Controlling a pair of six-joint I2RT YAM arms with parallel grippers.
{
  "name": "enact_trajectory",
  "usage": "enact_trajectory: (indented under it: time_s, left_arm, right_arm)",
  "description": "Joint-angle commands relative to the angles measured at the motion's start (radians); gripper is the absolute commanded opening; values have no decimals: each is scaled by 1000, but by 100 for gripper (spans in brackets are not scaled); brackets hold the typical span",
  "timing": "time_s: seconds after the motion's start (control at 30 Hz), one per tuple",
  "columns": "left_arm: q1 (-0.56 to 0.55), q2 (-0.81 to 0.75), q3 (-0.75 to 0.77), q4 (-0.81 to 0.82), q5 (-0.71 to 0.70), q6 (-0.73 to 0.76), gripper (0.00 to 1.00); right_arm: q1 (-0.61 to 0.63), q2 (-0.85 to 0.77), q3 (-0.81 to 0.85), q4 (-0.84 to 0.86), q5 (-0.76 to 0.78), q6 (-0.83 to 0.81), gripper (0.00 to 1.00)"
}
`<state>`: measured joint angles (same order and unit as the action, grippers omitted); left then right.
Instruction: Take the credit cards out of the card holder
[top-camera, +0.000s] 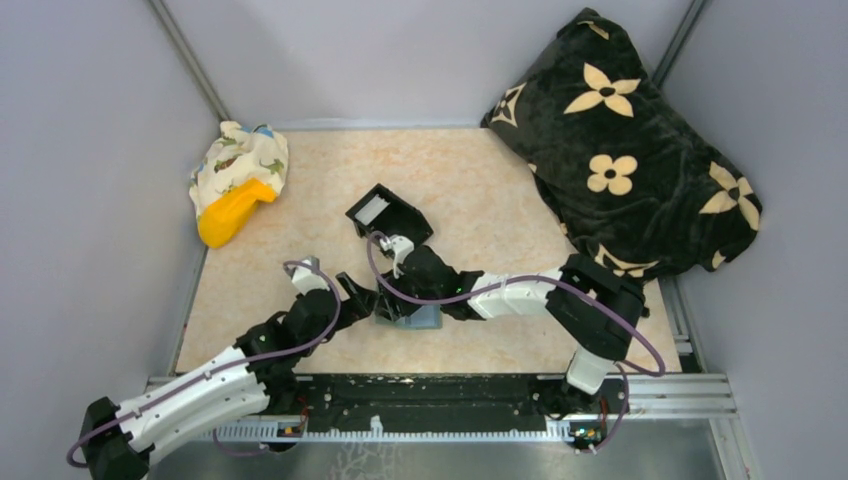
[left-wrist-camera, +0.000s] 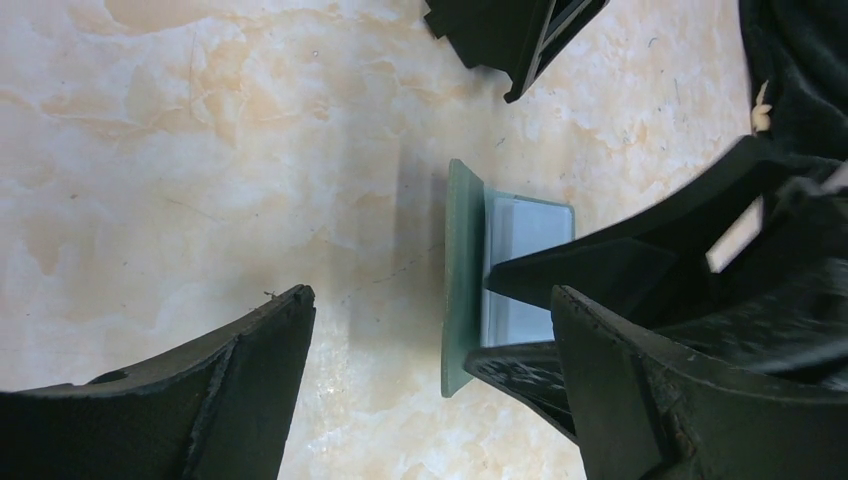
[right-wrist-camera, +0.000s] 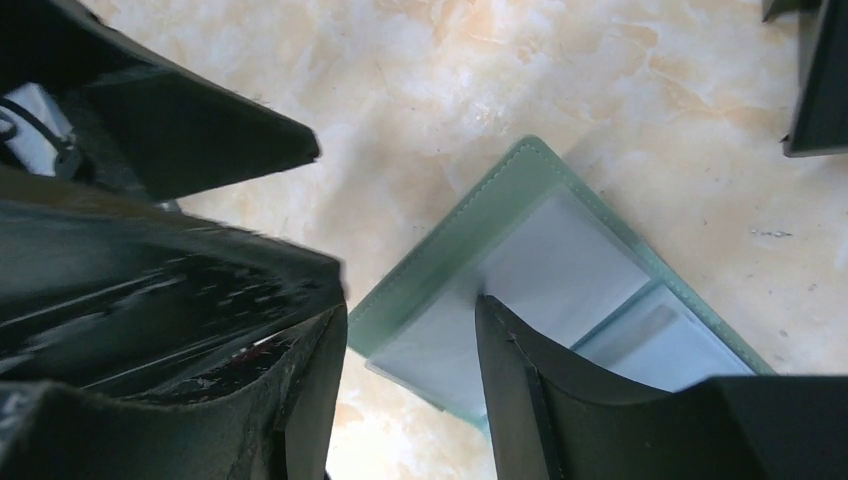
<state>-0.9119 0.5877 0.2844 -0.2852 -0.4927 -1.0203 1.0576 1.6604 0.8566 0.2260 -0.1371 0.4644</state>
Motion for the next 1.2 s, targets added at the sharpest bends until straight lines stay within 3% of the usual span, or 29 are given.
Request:
enact_trajectory:
  time_s: [0.0,0.33,0.6,0.87,1.17]
  left_arm:
    - [6,-51,44,-57,-41,-3,93]
    - [5,-66,49,-64,-50,4,93]
    - [5,-4,25,74,9,28,93]
    - [7,171,67,191,95,69,94]
    - [8,206,99,250,124,95,94]
  right_arm:
    - [12,75,39,67,-25,-4,51]
    - [11,159,35,129,-72,25,51]
    - [12,87,26,81,-33,3,51]
    - [12,2,-1,45,-1,-10,51]
    - [12,-92,-70,19,65,-11,50]
